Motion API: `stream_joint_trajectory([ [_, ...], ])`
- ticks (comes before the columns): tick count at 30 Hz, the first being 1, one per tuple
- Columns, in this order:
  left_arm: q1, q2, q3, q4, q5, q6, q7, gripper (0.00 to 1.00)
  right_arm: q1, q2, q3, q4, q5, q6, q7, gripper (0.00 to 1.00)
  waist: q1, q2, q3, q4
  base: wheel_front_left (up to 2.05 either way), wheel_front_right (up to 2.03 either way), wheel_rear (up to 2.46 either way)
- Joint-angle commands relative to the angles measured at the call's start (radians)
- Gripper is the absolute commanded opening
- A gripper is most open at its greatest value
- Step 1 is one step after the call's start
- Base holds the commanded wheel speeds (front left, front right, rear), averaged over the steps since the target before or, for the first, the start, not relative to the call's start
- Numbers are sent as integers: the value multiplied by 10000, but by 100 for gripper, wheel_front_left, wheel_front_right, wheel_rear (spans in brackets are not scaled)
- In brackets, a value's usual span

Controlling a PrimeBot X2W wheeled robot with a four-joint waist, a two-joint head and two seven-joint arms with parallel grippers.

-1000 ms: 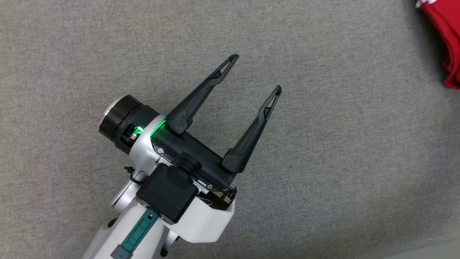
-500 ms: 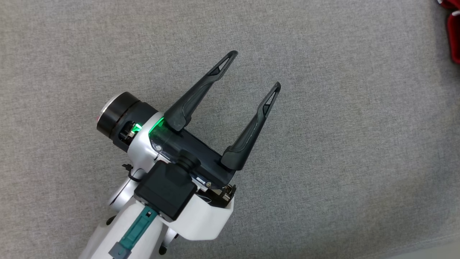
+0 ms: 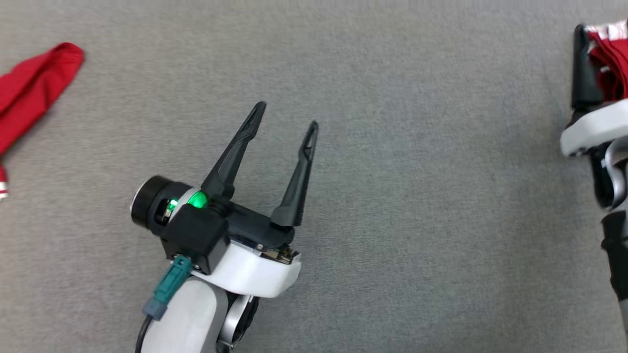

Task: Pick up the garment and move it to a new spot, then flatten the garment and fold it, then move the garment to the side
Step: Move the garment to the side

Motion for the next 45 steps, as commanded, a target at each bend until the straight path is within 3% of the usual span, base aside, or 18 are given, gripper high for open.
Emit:
stream_joint_trajectory([
  [1,141,-13,123,165,-229,131,-94,100,257,-73,172,-166,217,-5,-7,100,0,0,-621,603,0,0,0],
  [8,506,-51,409,1648,-898,262,-721,100,1855,81,1095,-1342,1053,-6,-7,100,0,0,-1742,1376,0,0,0],
  [17,919,-119,789,3594,-1539,117,-1124,100,3963,781,995,-2776,1094,-5,-7,100,0,0,-3106,1793,0,0,0],
  [24,1881,-146,1595,3593,-1357,286,-1134,100,5929,1332,747,-4271,903,-5,-5,100,0,0,-4215,1851,0,0,0],
  [31,3005,-136,1994,3187,-843,-154,-1135,100,7567,1623,348,-5417,758,-5,-7,100,0,0,-4889,1835,0,0,0],
  [45,4292,-143,2801,2746,88,-290,-1137,100,8997,1716,1074,-5712,1018,-5,-7,100,0,0,-5258,1563,0,0,0],
])
